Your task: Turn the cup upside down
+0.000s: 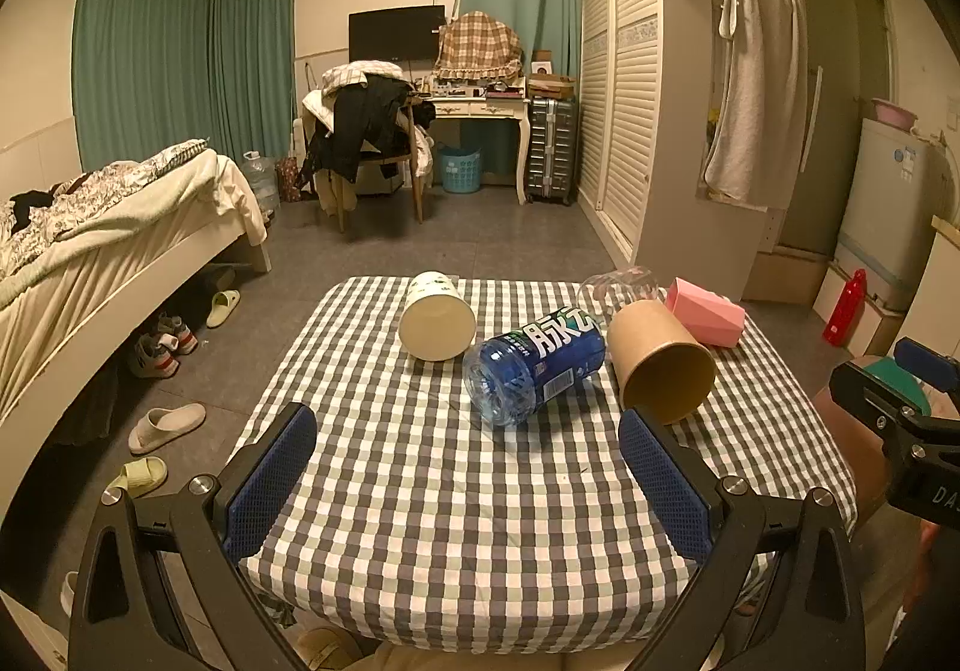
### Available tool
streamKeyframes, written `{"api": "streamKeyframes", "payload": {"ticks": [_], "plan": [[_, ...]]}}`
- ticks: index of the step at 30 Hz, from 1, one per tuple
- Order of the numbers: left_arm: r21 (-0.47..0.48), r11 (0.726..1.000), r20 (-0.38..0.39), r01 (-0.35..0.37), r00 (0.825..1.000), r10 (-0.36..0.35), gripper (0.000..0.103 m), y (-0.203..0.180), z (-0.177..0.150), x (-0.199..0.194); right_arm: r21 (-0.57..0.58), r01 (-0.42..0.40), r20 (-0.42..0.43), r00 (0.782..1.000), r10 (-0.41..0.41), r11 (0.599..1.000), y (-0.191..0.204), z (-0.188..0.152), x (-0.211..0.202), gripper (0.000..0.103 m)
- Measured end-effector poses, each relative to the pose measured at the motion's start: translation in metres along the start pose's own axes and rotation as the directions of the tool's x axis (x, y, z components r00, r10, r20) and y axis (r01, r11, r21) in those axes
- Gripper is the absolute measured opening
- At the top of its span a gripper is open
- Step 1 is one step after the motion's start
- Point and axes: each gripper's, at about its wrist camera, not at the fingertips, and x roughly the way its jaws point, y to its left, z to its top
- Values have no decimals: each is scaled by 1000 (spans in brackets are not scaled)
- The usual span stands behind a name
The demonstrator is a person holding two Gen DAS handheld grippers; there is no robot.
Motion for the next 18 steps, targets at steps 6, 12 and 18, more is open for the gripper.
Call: {"api": "streamKeyframes", "payload": {"ticks": [6,12,18], "plan": [[1,1000,0,0,1000,0,103,0,0,0,0,-1,-1,1000,1,1000,1,-3,5,103],[1,1000,0,-1,1000,1,103,-1,0,0,0,1,-2,1000,-1,1000,1,-1,2,103],[3,1000,0,-1,1000,1,103,-1,0,0,-1,1,-3,1000,-1,1000,1,-1,3,103]]}}
